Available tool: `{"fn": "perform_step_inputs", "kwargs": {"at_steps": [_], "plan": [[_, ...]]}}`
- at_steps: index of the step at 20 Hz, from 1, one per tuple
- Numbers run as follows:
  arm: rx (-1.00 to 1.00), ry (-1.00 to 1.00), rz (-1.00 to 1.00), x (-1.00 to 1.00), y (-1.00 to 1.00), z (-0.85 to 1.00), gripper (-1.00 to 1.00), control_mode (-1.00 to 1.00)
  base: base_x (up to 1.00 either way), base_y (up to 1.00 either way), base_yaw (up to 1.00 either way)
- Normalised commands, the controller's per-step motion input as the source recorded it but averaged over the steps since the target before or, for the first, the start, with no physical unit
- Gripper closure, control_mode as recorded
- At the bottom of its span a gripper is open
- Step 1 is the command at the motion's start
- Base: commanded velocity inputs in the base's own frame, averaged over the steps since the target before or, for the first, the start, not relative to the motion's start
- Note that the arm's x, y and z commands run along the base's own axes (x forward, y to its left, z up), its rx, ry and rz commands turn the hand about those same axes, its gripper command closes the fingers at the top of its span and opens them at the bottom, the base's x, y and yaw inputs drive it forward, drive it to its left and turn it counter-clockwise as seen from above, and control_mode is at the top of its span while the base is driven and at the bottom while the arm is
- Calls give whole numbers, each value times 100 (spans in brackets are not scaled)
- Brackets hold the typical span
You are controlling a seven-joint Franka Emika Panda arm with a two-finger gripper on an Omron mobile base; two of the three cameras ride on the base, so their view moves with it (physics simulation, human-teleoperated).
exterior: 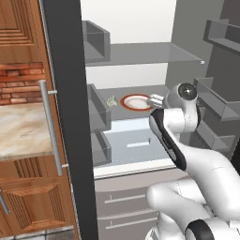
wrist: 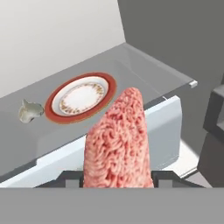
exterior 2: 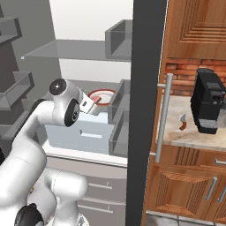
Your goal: Retrieve the steak from the fridge and place it on the cutting board.
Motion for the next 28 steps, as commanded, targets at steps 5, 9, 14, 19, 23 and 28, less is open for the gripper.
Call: {"fn": "perform_step_inputs", "kwargs": {"at_steps": [5,9,14,19,23,28], "plan": [[0,1,14,-74,26,40,100,-100,0,0,0],[0,4,11,-81,30,41,100,-100,0,0,0],[-1,3,5,-92,2,43,100,-100,0,0,0],[-4,12,0,-95,0,42,100,-100,0,0,0],[-9,21,-4,-93,0,34,100,-100,0,0,0],[-10,22,1,-84,0,21,100,-100,0,0,0]]}}
